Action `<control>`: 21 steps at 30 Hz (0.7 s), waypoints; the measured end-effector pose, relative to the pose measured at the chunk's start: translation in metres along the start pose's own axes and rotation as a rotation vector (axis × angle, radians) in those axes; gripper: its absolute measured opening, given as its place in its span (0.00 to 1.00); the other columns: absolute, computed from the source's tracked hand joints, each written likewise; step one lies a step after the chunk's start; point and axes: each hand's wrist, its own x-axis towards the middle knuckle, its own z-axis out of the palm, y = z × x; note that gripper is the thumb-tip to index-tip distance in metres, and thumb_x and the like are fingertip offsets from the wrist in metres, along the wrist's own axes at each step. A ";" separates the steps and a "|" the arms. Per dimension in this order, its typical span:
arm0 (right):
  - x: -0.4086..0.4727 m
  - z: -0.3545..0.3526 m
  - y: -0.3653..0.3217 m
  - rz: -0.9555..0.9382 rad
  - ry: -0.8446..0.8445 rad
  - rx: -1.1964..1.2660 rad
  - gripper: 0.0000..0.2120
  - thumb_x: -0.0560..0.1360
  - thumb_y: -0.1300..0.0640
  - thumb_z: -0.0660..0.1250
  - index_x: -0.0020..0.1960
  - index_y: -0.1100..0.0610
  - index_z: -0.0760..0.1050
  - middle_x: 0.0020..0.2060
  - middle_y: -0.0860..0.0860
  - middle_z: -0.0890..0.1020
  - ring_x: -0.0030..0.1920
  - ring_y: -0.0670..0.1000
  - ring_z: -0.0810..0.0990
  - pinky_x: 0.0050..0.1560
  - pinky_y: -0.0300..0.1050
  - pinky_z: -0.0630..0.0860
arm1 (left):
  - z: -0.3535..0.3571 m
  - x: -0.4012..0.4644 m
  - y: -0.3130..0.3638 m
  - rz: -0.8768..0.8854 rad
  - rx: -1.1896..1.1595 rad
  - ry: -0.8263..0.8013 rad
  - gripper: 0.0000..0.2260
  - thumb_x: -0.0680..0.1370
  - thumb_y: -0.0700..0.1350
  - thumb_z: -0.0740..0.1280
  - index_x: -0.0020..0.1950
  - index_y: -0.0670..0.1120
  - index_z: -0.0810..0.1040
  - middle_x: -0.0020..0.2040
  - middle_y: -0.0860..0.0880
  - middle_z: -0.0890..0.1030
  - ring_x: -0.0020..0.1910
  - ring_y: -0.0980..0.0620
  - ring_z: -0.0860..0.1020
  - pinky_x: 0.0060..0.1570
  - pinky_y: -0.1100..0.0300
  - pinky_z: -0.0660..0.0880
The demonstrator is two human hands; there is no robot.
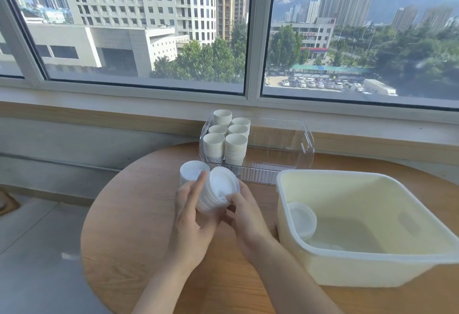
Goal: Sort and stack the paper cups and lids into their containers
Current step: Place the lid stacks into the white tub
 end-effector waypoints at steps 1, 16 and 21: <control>-0.005 0.004 -0.005 -0.019 -0.017 -0.013 0.22 0.80 0.66 0.58 0.67 0.47 0.77 0.60 0.52 0.85 0.55 0.50 0.84 0.48 0.40 0.82 | -0.005 0.002 0.005 0.013 0.010 -0.006 0.42 0.75 0.40 0.77 0.79 0.68 0.62 0.71 0.62 0.66 0.74 0.53 0.70 0.71 0.53 0.72; -0.071 -0.031 -0.107 -0.319 -0.133 -0.238 0.24 0.82 0.65 0.59 0.70 0.41 0.74 0.60 0.44 0.84 0.62 0.48 0.82 0.68 0.54 0.78 | -0.008 0.034 0.121 0.115 -0.158 -0.023 0.22 0.80 0.58 0.70 0.72 0.67 0.70 0.73 0.60 0.71 0.76 0.54 0.69 0.63 0.52 0.78; -0.083 -0.069 -0.131 -0.293 -0.134 -0.267 0.18 0.86 0.53 0.59 0.72 0.35 0.70 0.63 0.42 0.82 0.63 0.47 0.82 0.66 0.54 0.79 | 0.020 0.037 0.144 0.073 -0.283 -0.101 0.24 0.80 0.55 0.71 0.74 0.59 0.68 0.73 0.51 0.73 0.74 0.48 0.71 0.61 0.45 0.81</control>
